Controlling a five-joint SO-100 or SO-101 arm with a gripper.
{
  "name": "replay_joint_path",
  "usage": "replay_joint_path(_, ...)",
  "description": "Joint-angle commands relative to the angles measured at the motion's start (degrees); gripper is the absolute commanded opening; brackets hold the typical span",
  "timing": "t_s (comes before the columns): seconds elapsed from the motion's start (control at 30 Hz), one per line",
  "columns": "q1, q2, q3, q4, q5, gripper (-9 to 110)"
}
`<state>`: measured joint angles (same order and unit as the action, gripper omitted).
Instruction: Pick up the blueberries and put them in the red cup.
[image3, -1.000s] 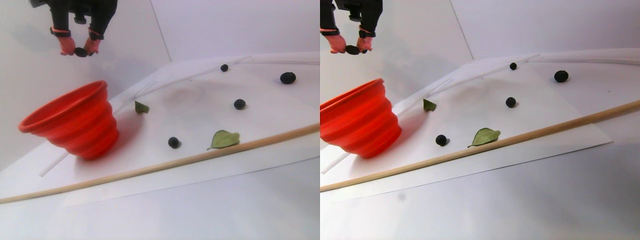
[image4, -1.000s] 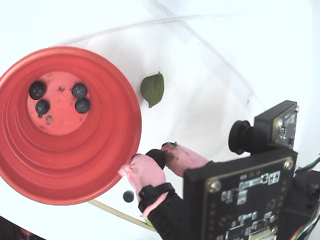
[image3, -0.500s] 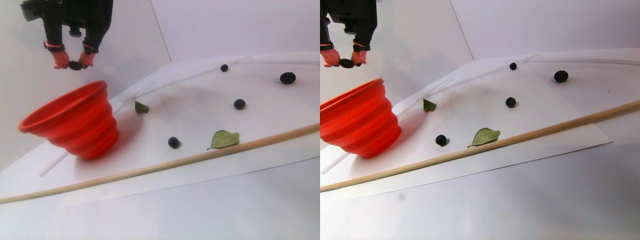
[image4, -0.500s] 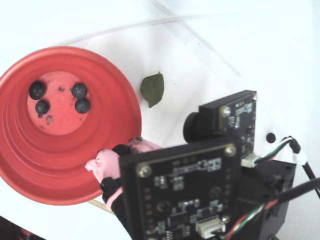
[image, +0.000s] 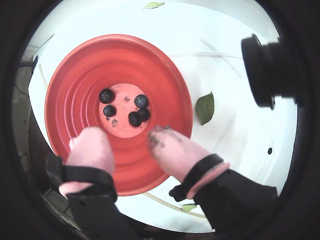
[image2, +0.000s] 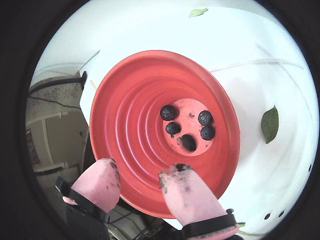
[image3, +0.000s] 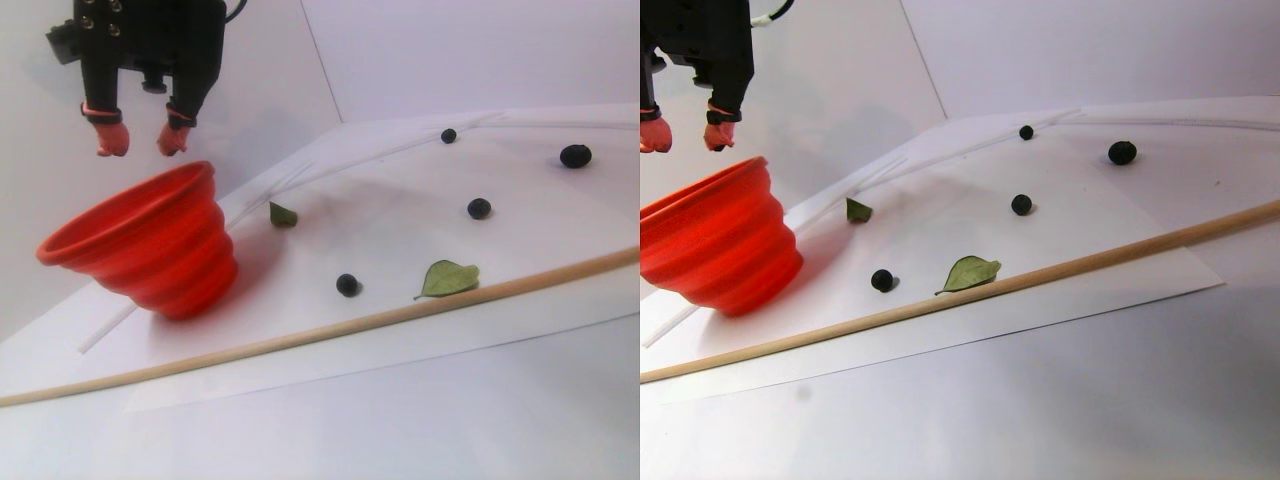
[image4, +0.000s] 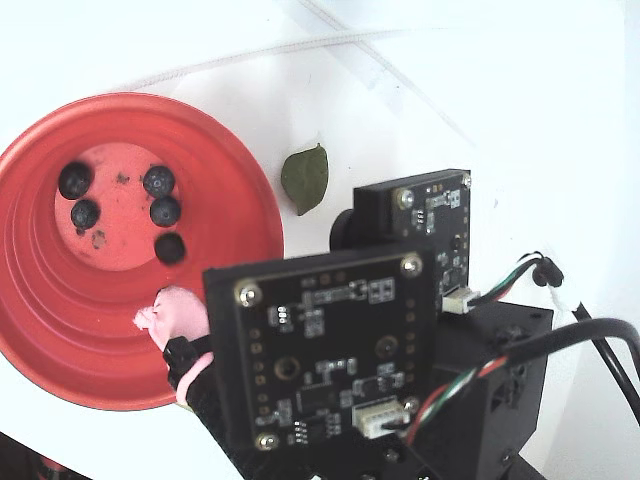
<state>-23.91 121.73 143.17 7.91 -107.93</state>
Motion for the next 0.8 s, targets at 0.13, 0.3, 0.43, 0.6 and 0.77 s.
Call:
replay_joint_path(0.13,-1.23,5.54,-0.53,1.23,0.09,19)
replay_joint_path(0.3,1.05,9.32,-1.14,4.83,-0.70,19)
replay_joint_path(0.43,2.90,11.34,-1.32,7.03,-1.41,18)
replay_joint_path(0.6,5.80,13.36,-1.76,9.84,-3.16,18)
replay_joint_path(0.77,8.70,15.64,-1.32,12.13,-5.63,17)
